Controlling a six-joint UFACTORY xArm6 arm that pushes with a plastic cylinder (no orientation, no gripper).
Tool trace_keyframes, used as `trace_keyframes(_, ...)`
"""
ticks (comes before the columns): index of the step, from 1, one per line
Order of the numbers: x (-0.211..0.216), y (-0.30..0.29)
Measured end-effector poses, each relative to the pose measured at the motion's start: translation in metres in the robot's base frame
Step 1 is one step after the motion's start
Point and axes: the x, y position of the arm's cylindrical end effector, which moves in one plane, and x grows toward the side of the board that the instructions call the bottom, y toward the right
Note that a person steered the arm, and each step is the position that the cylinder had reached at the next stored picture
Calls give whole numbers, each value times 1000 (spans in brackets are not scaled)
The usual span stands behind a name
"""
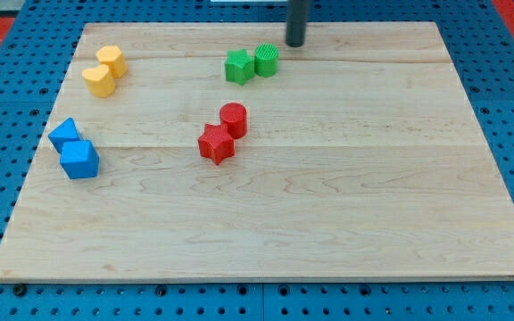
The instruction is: More the green circle between the red circle and green star
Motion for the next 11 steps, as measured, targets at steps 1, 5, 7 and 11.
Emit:
trace_keyframes(1,34,2)
trace_keyframes(5,45,-34)
trace_keyframes(7,89,-29)
trace_keyframes(11,126,-31)
